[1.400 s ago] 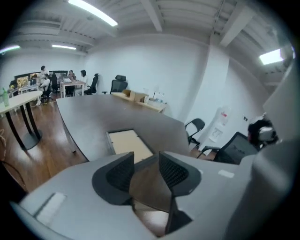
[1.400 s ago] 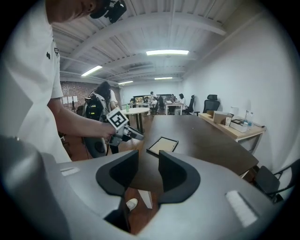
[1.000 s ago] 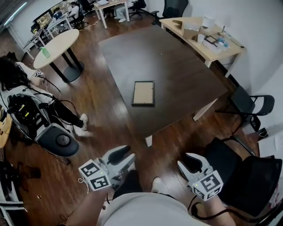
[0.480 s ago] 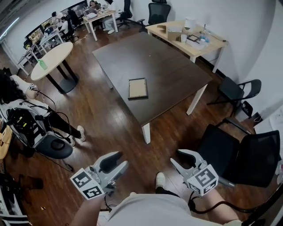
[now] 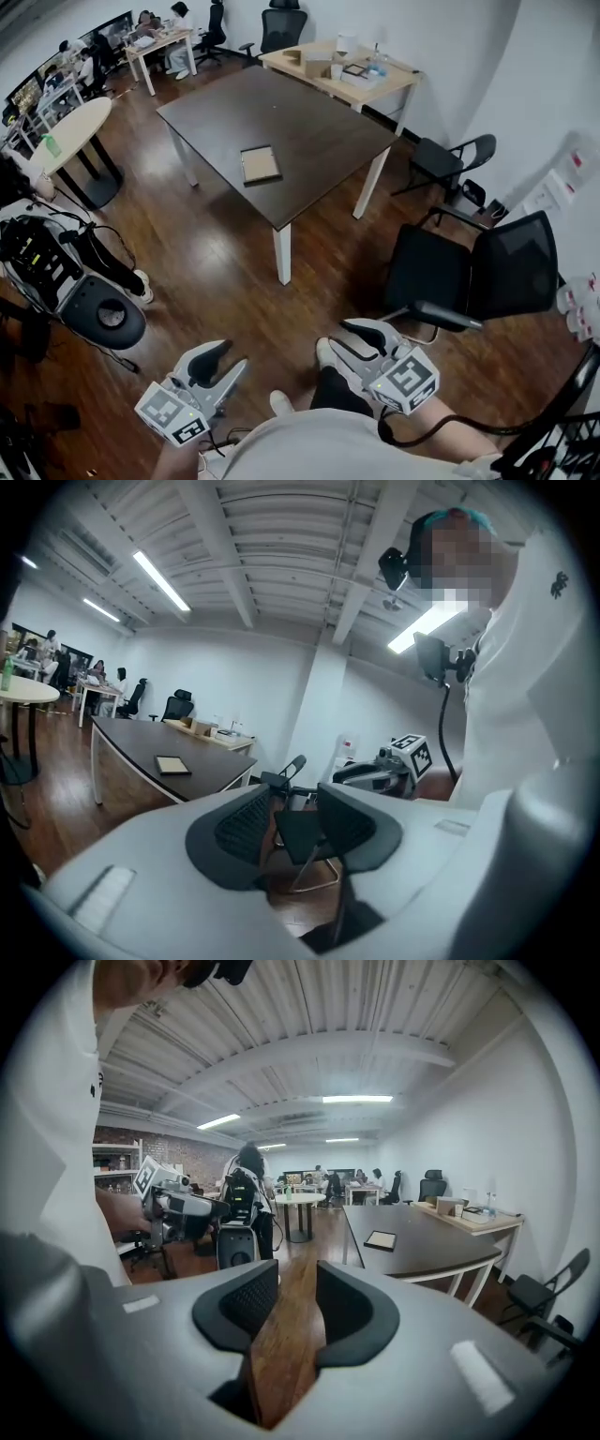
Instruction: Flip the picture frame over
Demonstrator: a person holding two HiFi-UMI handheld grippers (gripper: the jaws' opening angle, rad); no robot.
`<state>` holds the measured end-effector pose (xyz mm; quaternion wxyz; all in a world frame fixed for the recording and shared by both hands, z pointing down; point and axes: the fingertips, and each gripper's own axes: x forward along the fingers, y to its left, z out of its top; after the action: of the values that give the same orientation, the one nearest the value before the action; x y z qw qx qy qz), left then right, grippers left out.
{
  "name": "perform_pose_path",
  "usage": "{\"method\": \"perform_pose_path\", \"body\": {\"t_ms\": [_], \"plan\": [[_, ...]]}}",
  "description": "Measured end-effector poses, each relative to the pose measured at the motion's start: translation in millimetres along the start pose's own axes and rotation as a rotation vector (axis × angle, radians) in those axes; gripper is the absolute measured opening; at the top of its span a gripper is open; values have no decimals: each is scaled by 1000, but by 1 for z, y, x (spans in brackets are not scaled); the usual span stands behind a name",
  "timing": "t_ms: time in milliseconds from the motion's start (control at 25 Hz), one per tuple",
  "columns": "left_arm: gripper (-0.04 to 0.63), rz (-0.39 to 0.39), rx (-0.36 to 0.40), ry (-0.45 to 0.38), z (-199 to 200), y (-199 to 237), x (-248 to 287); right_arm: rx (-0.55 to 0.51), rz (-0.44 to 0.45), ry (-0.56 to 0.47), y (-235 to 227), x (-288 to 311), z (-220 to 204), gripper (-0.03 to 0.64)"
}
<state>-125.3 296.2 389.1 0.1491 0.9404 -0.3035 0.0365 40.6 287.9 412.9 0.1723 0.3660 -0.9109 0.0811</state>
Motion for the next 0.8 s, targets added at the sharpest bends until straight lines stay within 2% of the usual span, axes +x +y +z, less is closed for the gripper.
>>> {"method": "perform_pose_path", "body": {"t_ms": [240,360,800], "plan": [[155,-33,-42,-23,-10,-7,-29,-26,2,15,46,0,8,132],[153,-63,-53,-28,-14,-7,-31,-48,-9,-10,52,-1,17,132],[153,-94,-31,-29,-19,-9,-28,-92,-38,-38,59,-7,27,130]]}}
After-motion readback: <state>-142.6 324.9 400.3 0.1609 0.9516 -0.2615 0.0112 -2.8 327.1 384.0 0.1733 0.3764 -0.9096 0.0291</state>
